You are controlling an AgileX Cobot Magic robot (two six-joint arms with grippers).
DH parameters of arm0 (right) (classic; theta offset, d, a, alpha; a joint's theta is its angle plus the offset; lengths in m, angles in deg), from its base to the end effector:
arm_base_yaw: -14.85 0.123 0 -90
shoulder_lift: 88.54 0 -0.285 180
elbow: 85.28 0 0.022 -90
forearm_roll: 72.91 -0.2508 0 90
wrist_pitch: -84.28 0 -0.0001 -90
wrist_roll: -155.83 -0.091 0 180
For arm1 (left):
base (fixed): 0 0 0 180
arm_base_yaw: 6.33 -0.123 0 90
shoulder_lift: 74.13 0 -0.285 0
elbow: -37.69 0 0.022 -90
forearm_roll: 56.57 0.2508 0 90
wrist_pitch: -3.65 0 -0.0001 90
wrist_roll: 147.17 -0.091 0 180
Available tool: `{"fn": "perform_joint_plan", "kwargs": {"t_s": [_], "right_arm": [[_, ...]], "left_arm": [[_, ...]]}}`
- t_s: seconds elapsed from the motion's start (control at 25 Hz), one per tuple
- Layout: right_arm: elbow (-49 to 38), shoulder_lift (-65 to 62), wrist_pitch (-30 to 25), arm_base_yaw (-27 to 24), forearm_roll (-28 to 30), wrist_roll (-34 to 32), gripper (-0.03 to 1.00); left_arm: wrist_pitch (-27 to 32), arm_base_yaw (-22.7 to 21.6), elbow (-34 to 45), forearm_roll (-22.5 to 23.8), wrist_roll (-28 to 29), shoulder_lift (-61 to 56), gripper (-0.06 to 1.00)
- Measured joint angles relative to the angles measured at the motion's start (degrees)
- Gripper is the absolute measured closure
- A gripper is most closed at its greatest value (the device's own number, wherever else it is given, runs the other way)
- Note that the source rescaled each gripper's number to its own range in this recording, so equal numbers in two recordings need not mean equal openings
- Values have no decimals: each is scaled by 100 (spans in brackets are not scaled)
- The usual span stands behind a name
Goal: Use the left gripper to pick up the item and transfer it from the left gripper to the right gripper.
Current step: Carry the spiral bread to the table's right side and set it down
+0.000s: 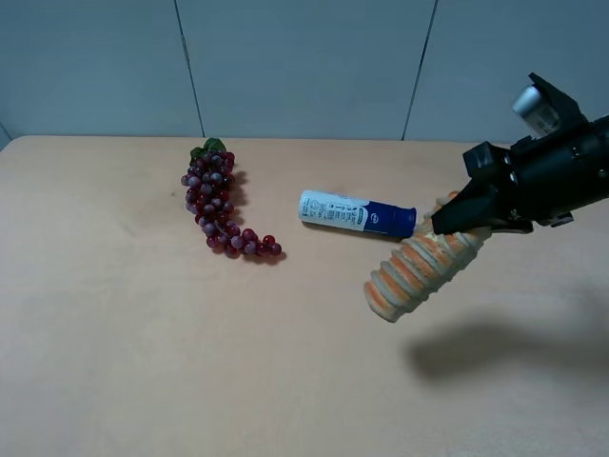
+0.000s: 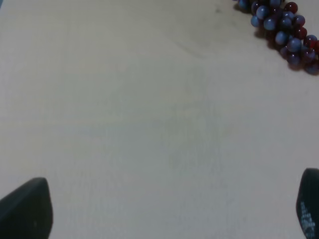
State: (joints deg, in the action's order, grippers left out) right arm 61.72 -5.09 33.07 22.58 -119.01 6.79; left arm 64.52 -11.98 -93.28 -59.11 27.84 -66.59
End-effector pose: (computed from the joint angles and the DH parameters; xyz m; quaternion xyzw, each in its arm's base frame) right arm 0.2219 0.0817 0.2447 -0.1039 0.9331 0.3031 0.1633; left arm -0.0043 -0.0040 0.2750 -0.0041 0.8544 0.0261 0.5189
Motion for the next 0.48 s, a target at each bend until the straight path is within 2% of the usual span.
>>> {"fn": "perform_joint_plan", "kwargs": {"t_s": [0.08, 0.2, 0.32, 0.48], "right_arm": [[330, 212, -281, 0, 603, -584, 97], [865, 609, -752, 0, 1405, -1080, 97], [1315, 1067, -1103, 0, 1789, -1207, 97], [1781, 1700, -1380, -96, 1988, -1251, 97]], "left_arm": [[0, 0, 0, 0, 0, 0, -2], [0, 0, 0, 0, 0, 0, -2], [0, 0, 0, 0, 0, 0, -2], [0, 0, 0, 0, 0, 0, -2]]}}
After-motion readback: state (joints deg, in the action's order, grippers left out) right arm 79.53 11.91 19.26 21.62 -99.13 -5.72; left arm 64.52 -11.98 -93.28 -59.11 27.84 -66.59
